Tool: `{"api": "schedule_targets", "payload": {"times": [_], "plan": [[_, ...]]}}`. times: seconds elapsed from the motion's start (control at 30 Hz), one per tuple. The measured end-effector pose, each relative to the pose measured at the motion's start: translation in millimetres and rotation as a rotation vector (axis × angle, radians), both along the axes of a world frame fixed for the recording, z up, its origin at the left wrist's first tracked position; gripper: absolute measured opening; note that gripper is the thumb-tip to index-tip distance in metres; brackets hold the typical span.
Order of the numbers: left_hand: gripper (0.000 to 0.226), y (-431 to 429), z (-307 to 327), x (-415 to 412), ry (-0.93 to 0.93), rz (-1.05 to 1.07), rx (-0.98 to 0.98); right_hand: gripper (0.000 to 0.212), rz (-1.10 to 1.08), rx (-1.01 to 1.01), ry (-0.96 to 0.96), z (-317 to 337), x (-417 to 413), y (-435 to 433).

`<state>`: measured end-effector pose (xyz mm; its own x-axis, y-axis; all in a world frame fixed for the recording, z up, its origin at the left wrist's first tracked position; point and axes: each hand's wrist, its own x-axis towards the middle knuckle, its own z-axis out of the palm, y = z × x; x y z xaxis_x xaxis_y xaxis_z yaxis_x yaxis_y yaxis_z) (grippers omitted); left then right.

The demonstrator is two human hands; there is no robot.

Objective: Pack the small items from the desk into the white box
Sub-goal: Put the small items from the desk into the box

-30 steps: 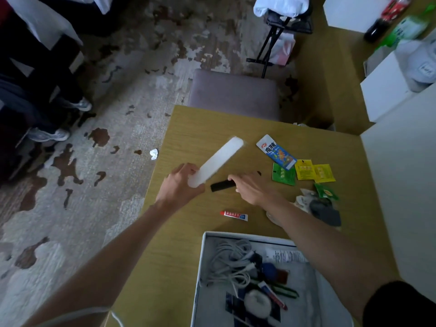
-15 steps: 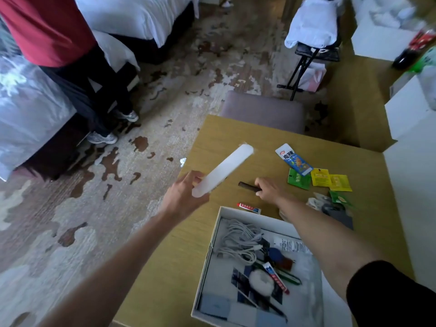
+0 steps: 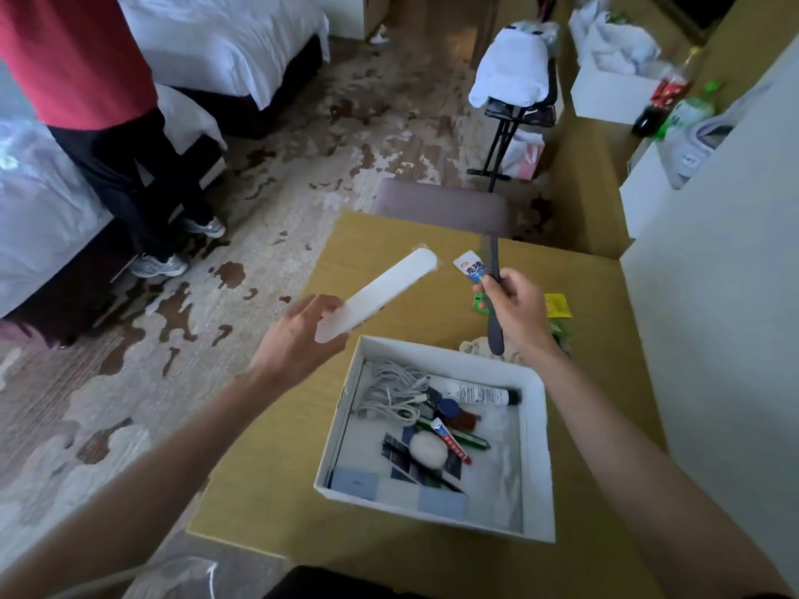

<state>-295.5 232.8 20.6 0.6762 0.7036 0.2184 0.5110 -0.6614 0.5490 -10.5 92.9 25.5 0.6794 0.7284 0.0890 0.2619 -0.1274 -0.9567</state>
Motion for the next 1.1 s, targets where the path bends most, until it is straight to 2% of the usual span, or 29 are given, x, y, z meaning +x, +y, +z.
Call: {"api": "schedule_targets", "payload": {"times": [0.1, 0.17, 0.3, 0.4, 0.5, 0.63, 0.77, 0.87, 1.0, 1.1], "plan": [[0.048, -24.8, 6.2, -8.4, 0.006, -0.083, 0.05, 0.01, -0.017, 0.017, 0.172, -1.5, -4.6, -28.8], [0.053, -38.8, 4.9, -9.6, 0.068, -0.19, 0.012, 0.01, 0.002, -0.029, 0.21, -5.5, -10.0, -43.4], [0.055, -61.1, -4.0, -6.0, 0.252, -0.472, -0.029, 0.01, 0.1, -0.131, 0.211, -4.8, -22.2, -66.4], [0.053, -75.0, -12.9, 0.5, 0.348, -0.677, 0.019, 0.01, 0.196, -0.29, 0.122, -4.1, -32.2, -82.7], [0.053, -88.8, -28.0, 6.8, 0.482, -0.812, -0.024, 0.01, 0.238, -0.417, 0.054, -9.8, -42.4, -93.5], [0.05, -99.4, -46.4, 11.6, 0.561, -0.869, -0.087, 0.01, 0.225, -0.498, -0.026, -26.1, -62.2, -98.0], [0.046, -97.8, -52.7, 4.5, 0.607, -0.933, -0.098, 0.01, 0.334, -0.613, -0.197, -44.9, -81.7, -97.6], [0.045, -91.5, -51.9, 1.9, 0.638, -0.934, -0.05, 0.012, 0.402, -0.677, -0.2, -51.9, -86.7, -97.8], [0.047, -87.6, -49.8, 2.2, 0.68, -0.945, 0.033, 0.023, 0.555, -0.769, -0.254, -61.9, -98.2, -94.2], [0.041, -84.1, -45.1, -3.6, 0.589, -0.902, -0.004, 0.028, 0.628, -0.799, -0.331, -72.1, -106.7, -90.4]]}}
